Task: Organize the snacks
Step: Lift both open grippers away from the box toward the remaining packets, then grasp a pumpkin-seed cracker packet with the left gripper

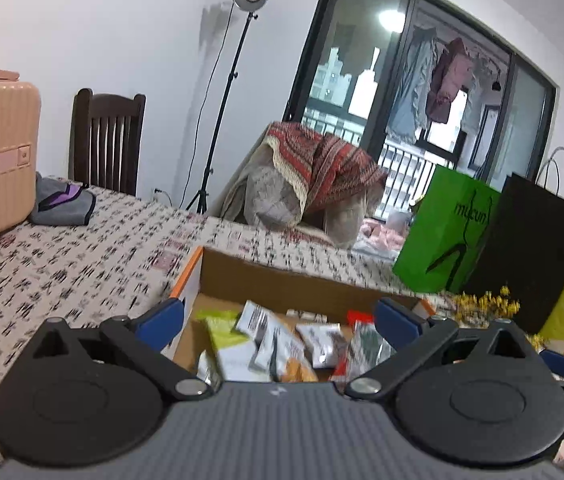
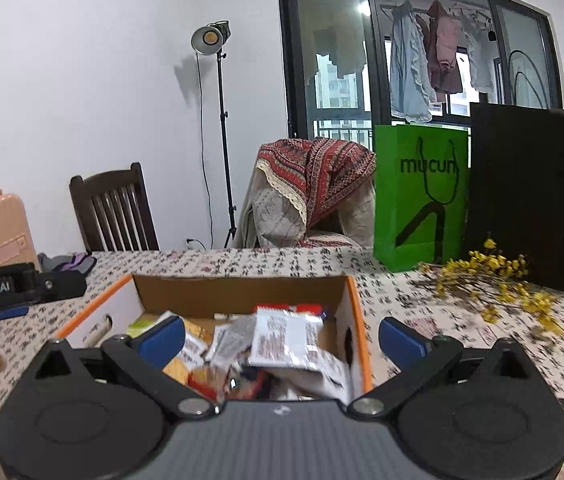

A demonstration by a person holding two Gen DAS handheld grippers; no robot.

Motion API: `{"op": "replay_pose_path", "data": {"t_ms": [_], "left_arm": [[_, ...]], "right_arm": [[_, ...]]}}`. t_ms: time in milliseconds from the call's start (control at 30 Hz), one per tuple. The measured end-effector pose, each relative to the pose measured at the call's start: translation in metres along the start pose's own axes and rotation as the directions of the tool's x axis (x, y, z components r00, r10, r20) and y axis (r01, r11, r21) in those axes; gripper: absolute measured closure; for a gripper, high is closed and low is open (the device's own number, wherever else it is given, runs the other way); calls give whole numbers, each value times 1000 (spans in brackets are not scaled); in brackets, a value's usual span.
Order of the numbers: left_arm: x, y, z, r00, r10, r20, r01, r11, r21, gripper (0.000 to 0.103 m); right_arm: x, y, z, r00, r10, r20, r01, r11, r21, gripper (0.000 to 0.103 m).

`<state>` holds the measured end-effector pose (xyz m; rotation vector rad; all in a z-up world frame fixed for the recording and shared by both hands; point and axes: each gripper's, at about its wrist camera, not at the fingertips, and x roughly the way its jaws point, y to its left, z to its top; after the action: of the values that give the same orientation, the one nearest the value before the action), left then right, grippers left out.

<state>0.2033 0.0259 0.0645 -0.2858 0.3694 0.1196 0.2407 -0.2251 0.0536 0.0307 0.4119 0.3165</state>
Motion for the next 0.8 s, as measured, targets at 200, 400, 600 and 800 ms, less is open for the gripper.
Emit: {"op": "replay_pose_path", "data": {"t_ms": [200, 400, 600, 800], "left_arm": [[-18, 3, -18, 998, -3, -64, 5, 999, 45, 0], [-26, 3, -39, 988, -2, -152, 14, 997, 80, 0], [-20, -5, -62, 968, -10, -252, 41, 992, 119, 0], [-9, -20, -88, 946, 42, -321, 17, 983, 181, 0]], "right_arm": [[-29, -3, -21, 999, -22, -23, 22, 1000, -22, 0], [-47, -9, -48, 997, -29, -66, 28, 999, -19, 0], [-51, -16, -75, 991, -39, -125, 40, 999, 1, 0], [-53, -25, -91, 985, -50, -164, 56, 998, 31, 0]]}}
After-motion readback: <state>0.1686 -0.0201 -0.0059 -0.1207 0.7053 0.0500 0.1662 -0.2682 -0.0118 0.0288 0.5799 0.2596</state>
